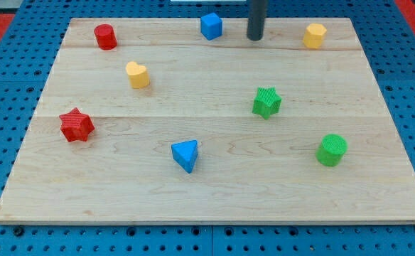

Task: Move blue cube in between hexagon and red circle

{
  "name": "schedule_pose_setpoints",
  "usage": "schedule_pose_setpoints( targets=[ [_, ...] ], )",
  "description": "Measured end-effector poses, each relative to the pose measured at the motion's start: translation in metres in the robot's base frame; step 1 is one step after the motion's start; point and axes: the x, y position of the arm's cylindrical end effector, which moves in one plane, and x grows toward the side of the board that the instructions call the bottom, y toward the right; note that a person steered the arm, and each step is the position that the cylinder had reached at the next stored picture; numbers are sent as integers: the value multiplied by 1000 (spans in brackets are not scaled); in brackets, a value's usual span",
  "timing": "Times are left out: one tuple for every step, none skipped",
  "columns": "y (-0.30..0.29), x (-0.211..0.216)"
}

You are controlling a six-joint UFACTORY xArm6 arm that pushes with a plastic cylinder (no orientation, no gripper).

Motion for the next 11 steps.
schedule_pose_setpoints(
  targets=[
    [-14,-41],
    [-61,-41],
    [-117,-34],
    [-136,-13],
    [-193,-18],
    [-206,20],
    [-192,42],
    [-157,30],
    [-208,23],
    [-167,1],
    [-115,10]
  ],
)
